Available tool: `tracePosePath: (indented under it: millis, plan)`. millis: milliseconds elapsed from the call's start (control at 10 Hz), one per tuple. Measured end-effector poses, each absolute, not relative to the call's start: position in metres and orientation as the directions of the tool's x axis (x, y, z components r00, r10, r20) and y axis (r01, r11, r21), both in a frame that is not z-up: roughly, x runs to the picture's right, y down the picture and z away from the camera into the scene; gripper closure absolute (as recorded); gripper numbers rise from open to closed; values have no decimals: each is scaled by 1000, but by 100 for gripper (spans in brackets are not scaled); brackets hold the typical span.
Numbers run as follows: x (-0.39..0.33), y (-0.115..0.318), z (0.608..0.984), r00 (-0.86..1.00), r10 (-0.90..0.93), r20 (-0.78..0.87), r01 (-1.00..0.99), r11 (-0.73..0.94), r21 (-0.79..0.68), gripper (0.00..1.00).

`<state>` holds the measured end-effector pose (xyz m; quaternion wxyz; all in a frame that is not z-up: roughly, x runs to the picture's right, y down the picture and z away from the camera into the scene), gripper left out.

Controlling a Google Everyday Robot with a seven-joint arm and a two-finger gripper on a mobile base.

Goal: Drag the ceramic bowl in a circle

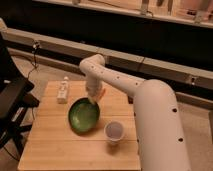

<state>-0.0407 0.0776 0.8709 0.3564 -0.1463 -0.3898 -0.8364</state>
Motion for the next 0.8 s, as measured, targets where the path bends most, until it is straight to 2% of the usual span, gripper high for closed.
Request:
tracePosePath:
  millis: [800]
  plan:
    - [-9, 69, 878, -691, -487, 534, 721, -422, 549, 100]
